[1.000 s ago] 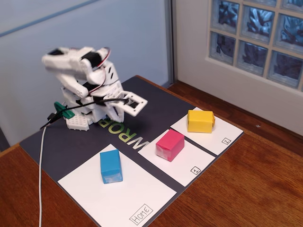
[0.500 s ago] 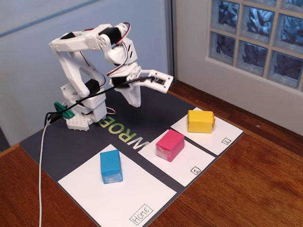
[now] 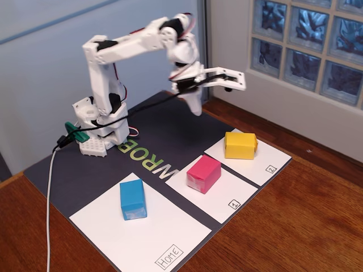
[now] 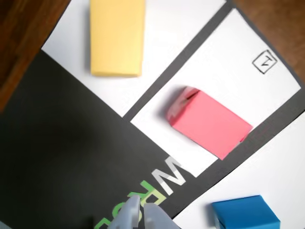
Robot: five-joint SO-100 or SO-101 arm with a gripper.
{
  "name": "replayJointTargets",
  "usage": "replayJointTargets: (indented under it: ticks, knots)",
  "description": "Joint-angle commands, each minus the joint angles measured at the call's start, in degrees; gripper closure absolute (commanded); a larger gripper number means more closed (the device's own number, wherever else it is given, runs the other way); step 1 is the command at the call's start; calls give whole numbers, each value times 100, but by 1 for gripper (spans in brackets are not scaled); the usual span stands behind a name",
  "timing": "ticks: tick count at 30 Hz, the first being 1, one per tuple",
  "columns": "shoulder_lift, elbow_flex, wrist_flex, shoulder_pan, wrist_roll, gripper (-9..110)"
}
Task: Move box yellow to home
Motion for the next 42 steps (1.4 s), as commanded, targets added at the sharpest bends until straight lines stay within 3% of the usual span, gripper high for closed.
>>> replayJointTargets:
  ticks: [1, 6, 14, 36, 42]
  knots:
    - [-466, -800, -9, -158, 510, 102]
    - [-1714, -2215, 246, -308, 1160, 102]
    - [-2268, -2487, 105, -861, 1723, 102]
    - [-3234, -2540, -554, -1072, 888, 101]
    - [-3234, -2540, -756, -1125, 571, 75]
